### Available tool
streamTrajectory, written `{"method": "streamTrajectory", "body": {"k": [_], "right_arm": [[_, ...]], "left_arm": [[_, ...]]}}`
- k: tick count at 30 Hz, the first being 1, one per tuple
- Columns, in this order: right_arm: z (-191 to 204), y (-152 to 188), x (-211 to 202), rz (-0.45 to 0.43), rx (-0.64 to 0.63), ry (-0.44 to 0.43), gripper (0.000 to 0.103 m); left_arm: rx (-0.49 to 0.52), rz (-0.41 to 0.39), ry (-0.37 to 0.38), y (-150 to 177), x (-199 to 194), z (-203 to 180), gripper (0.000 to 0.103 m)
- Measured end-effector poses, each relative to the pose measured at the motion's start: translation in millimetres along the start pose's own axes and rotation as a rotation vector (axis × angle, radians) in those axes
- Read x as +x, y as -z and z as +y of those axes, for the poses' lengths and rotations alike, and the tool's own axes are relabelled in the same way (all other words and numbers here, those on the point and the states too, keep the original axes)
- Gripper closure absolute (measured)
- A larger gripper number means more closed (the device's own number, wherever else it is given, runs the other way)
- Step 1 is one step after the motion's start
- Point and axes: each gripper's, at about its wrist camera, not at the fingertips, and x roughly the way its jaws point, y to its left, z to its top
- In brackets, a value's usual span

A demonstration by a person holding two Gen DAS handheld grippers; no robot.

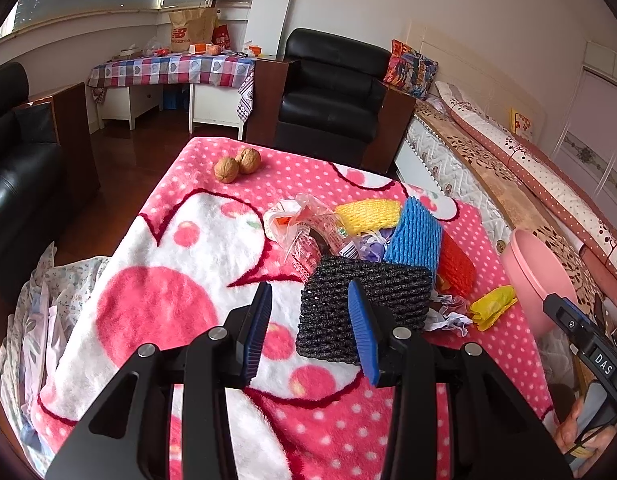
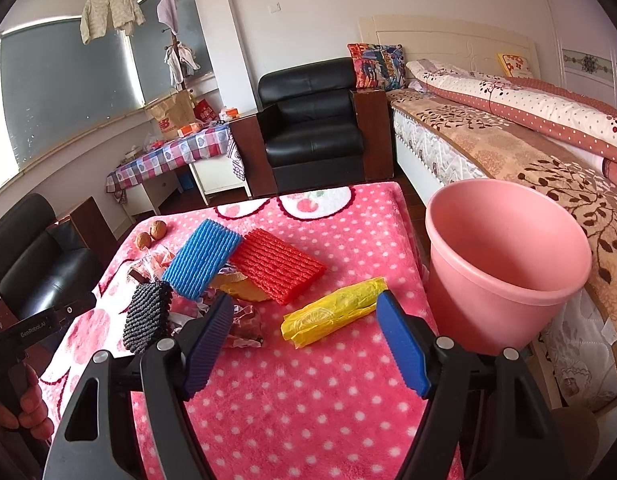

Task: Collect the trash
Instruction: 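Move the left tool toward the black mesh pad and blue foam net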

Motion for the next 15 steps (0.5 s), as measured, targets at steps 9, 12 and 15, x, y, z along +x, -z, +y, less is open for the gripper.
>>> {"method": "streamTrajectory", "body": {"k": [9, 12, 15], "right_arm": [[-1.0, 2.0, 3.4, 0.009, 0.0, 0.008, 0.03], [-1.0, 2.1, 4.5, 0.016, -0.001, 0.01, 0.03], [-1.2, 2.2, 6.5, 0.026, 0.002, 0.016, 0.03]], "left_arm": [[-0.002, -0.005, -0.003, -2.6, 2.4, 0.0, 0.063], [-0.001, -0.005, 0.003, -3.0, 3.1, 0.6, 0.063], [0.001, -0.006, 0.007, -2.8, 4.2, 1.6, 0.063]]}}
